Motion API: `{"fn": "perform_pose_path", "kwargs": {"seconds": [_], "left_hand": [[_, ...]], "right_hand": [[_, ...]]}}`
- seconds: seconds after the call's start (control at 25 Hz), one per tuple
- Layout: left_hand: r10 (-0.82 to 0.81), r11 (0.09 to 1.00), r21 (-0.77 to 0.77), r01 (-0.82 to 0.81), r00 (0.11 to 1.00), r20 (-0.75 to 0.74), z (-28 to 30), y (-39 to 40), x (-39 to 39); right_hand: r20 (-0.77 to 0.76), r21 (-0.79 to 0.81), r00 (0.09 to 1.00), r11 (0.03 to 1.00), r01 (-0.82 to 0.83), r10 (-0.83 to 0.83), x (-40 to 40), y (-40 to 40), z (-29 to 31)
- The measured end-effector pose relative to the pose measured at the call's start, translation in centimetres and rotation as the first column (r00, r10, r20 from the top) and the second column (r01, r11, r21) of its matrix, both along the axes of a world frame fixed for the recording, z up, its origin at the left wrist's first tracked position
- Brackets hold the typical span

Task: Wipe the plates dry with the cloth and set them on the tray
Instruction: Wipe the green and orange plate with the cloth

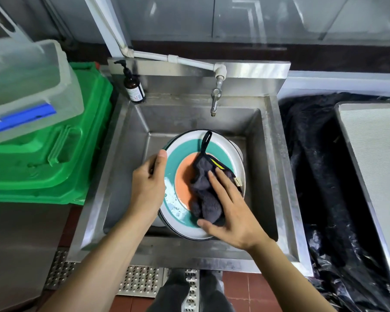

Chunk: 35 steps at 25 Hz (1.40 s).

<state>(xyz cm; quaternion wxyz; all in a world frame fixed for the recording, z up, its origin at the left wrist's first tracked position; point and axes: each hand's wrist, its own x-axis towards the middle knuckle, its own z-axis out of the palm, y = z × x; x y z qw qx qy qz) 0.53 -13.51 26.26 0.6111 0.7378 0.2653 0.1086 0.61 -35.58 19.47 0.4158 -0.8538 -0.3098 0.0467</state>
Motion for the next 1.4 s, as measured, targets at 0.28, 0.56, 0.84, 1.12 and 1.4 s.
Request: {"fn": "perform_pose_path", "kwargs": {"seconds": [0.28, 0.56, 0.84, 1.12, 1.4], "left_hand": [[-0.059, 0.994, 0.093, 0.050, 0.994, 0.088, 1.9, -0.8, 0.1], [-0.065, 0.973, 0.227, 0.037, 0.991, 0.118, 2.4, 0.3, 0.3], [-0.031, 0.968, 0.252, -0.001, 0.992, 0.124, 3.7, -0.2, 0.7], [-0.076, 0.956, 0.292, 0.028, 0.985, 0.154, 4.8, 0.0, 0.1], [-0.041, 0.964, 0.267, -0.006, 0.985, 0.170, 5.1, 0.0, 0.1]], "right_hand": [[-0.232, 0.284, 0.748, 0.692, 0.663, -0.621, 3.0, 6.6, 4.1], [-0.023, 0.345, 0.947, 0.887, 0.307, -0.319, 1.9, 9.2, 5.2], [-0.109, 0.406, 0.934, 0.843, 0.353, -0.339, 0.7, 11.1, 6.7], [-0.342, 0.396, 0.750, 0.637, 0.661, -0.566, 4.0, 9.0, 8.1], [-0.160, 0.418, 0.934, 0.835, 0.357, -0.319, -0.3, 9.8, 7.2]]}}
